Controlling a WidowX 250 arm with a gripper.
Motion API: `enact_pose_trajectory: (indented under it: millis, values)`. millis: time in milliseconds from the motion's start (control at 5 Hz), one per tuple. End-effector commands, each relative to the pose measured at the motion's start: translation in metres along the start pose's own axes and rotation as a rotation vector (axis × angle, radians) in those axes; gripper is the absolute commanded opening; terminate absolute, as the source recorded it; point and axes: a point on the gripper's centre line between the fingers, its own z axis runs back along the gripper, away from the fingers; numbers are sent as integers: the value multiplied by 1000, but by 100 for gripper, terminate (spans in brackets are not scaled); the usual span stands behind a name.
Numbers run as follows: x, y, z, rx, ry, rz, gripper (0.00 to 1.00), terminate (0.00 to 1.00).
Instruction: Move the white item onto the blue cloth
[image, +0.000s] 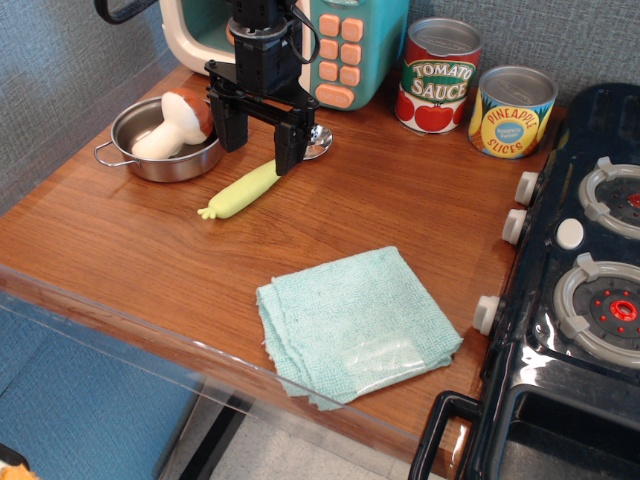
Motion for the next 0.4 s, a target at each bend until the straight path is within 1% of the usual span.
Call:
enact_pose_trajectory:
  millis: [0, 200]
  values:
    - [0, 0, 0, 0, 0, 0, 100, 0]
    - [22, 30, 18, 0, -49, 102, 100, 0]
